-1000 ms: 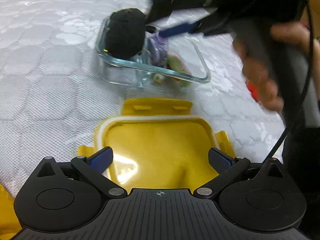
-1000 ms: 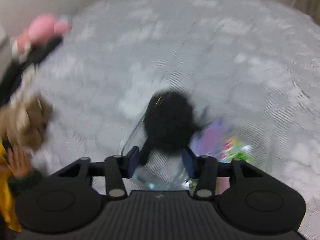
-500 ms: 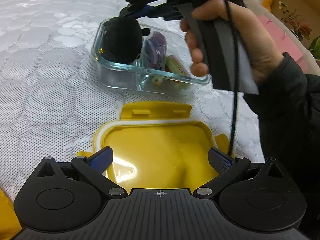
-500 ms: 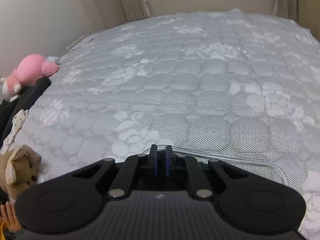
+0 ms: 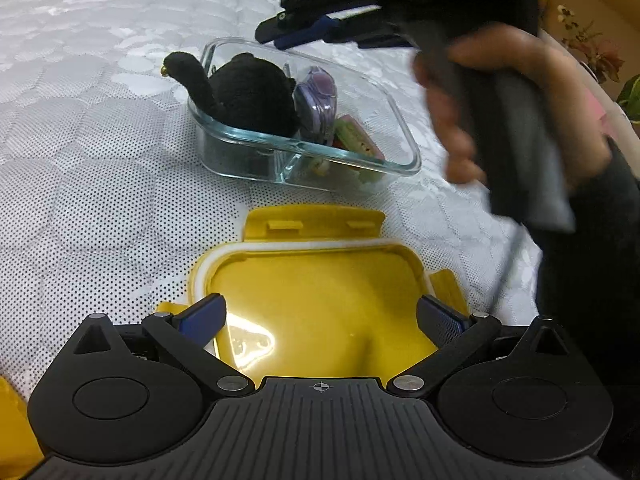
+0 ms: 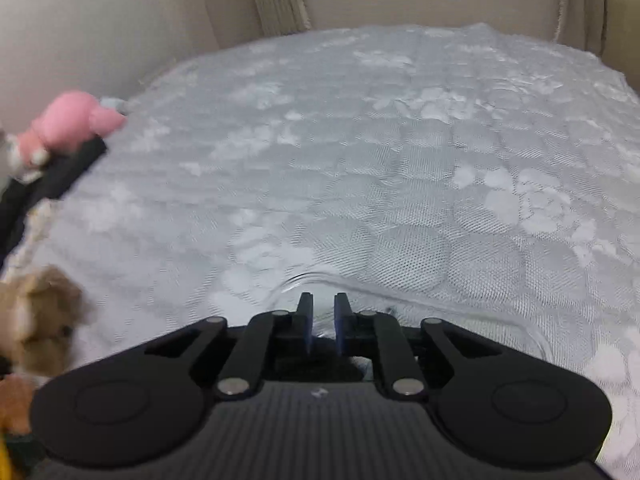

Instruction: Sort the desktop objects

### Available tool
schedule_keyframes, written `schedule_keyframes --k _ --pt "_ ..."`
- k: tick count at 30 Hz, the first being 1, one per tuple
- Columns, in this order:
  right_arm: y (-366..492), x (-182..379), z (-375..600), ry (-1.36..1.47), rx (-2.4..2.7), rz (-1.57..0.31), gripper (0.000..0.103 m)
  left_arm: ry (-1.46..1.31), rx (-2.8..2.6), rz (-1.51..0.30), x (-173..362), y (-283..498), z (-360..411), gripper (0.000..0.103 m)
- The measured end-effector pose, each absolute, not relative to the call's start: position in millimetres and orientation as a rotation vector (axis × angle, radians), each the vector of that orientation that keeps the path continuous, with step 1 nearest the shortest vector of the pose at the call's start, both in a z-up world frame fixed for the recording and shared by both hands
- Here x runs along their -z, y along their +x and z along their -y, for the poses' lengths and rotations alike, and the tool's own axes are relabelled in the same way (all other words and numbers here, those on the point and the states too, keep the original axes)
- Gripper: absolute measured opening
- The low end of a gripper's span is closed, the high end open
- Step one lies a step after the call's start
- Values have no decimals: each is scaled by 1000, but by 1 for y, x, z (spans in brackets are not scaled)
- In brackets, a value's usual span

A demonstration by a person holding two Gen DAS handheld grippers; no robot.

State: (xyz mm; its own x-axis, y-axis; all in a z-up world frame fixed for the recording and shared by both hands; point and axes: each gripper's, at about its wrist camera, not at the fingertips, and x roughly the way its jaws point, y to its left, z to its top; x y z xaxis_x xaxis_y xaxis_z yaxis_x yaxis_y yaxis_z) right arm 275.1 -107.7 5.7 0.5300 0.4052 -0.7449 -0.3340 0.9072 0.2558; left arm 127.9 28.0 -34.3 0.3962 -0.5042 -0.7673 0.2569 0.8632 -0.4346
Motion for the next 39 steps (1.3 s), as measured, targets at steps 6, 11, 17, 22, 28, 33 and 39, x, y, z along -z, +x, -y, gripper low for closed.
schedule_keyframes --k 6,11,17,22,28,33,39 --pt "248 16 106 70 -482 -910 12 -250 484 -1068 36 129 -28 103" --pt "247 -1 119 118 -461 -897 19 -237 460 -1073 32 126 -28 103" --pt "168 -21 228 221 -479 -852 79 -110 465 -1045 21 118 -14 103" --pt "95 11 308 282 -371 -930 72 71 478 -1041 11 107 16 103" --pt "80 54 317 400 -410 -1004 50 308 460 -1027 5 95 47 103" --pt "87 77 304 443 -448 -1012 51 345 434 -994 -10 87 52 103" --pt "87 82 296 449 -466 -989 21 397 397 -967 -14 86 57 103"
